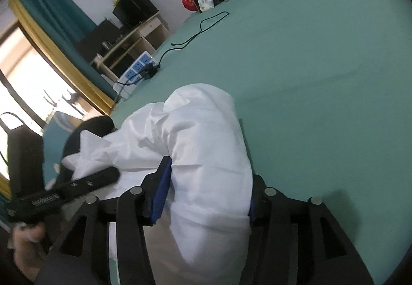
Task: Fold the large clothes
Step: 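Lower the jacket onto the beige and black garments and open the right gripper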
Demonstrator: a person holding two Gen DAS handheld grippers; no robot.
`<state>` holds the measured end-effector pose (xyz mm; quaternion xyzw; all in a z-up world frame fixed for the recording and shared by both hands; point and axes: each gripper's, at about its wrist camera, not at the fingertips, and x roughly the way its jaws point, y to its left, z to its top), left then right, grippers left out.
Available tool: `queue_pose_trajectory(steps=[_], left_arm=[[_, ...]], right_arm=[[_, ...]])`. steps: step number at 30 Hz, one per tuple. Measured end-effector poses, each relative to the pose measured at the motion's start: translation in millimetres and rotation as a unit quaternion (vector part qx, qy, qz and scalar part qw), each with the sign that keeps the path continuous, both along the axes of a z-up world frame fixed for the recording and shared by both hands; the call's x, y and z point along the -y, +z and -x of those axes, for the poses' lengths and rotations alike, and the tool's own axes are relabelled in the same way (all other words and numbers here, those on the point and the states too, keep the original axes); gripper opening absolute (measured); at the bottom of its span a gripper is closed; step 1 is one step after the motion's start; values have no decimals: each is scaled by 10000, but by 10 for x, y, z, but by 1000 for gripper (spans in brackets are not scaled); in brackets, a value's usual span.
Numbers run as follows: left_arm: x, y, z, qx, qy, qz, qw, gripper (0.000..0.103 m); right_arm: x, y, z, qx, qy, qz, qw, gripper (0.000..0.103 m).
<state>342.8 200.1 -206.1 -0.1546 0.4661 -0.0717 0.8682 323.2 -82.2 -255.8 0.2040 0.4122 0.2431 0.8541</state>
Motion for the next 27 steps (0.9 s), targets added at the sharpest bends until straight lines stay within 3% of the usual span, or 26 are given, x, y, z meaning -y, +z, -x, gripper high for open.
queue_pose_trajectory(steps=[2,5,7,15,17,20,27], left_arm=[[-12,132,145,171,208,104,9996,41],[-62,235,326,369,404,146,9984,41],[-99,190,330,274,425,-4,9987,41],[-214,51,145,-83,306,66,9995,41],[-229,53,140,-148,291,-23,9995,41],[-248,71,146,-140,330,-101,9993,40],[-287,162,416,65,716,-449,9964,39]], right_arm=[[-9,50,21,-13,-30,204,9998,58],[27,101,-17,-114,-122,399,9991,63],[67,162,12,-138,-199,572,9981,64],[20,331,87,-160,21,1268,9918,69],[13,300,122,-173,161,1539,9878,76],[57,259,165,-151,264,1775,9836,83],[96,251,221,-291,289,1890,9811,85]])
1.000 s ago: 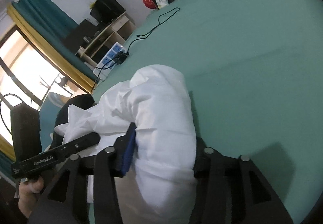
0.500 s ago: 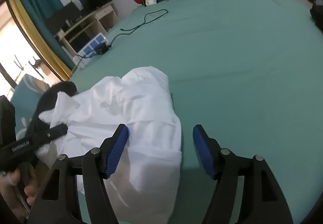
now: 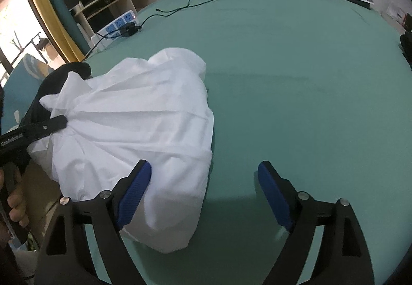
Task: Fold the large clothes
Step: 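Lower the jacket onto the beige and black garments and open the right gripper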
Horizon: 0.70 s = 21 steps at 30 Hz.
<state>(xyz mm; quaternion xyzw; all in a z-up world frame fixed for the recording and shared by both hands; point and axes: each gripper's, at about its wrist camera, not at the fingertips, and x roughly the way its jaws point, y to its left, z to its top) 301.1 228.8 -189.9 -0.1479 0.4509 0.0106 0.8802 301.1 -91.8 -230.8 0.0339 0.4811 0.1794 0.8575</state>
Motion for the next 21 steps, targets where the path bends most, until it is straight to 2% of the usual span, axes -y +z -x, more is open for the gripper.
queue_pose_trajectory(steps=[9,16,21], left_arm=[[-20,76,380,146,466,43,9988,39],[41,97,570,230,504,-55,9984,39],[90,124,803,306,750,157,9966,39]], right_arm=[[80,51,143,-227,83,-14,9997,85],[241,152,387,-272,100,49,9996,85],[403,183,611,-353,84,34,9993,85]])
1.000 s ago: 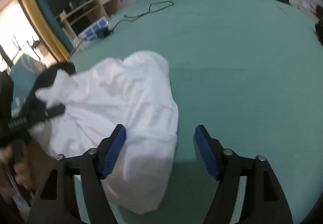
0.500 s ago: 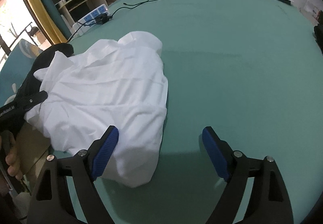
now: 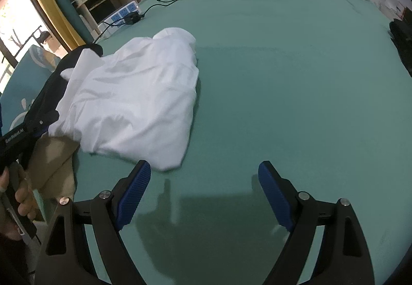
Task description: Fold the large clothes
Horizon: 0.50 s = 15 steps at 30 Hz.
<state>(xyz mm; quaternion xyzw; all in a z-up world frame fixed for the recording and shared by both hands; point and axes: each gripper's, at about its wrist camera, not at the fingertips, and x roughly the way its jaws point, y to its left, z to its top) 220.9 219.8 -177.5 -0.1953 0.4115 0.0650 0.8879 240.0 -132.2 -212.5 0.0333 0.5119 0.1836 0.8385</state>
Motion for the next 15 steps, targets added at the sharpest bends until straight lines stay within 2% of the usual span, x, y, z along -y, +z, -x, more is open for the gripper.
queue_pose_trajectory(steps=[4,8,15], left_arm=[[131,-30,220,-12,14,69,10000,40],[300,-133,425,-242,-17,241,9994,40],[542,-127,743,-305,-79,259,9992,40]], right_arm=[[138,31,188,-51,-46,-16,10000,85],[285,89,384,-59,-91,-53,9999,85],[595,200,713,-45,-289,-139,9995,85]])
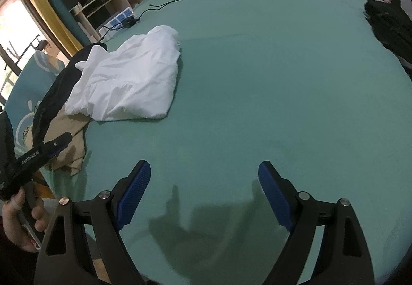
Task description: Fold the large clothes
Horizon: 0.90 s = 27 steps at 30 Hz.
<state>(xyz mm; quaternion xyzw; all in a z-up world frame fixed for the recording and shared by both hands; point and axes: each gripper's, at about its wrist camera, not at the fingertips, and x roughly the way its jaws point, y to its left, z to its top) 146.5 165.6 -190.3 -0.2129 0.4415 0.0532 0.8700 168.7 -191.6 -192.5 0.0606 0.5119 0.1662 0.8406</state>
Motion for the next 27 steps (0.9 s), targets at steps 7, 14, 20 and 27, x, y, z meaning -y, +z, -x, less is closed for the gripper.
queue_pose_trajectory(steps=[7,14,20,27], left_arm=[[191,145,268,92,-39,106,9999,40],[512,372,481,231,-311,36,9992,40],[852,790,581,707,-590,-406,9949,40],[1291,1452,710,1450,-978,-1016,9793,40]], right_arm=[[354,139,299,101,-151,87,9998,85],[701,370,537,349,-349,156,9987,85],[968,699,741,749,-580,124,9954,85],[1221,1135,942,1301,-872,190,9875,85]])
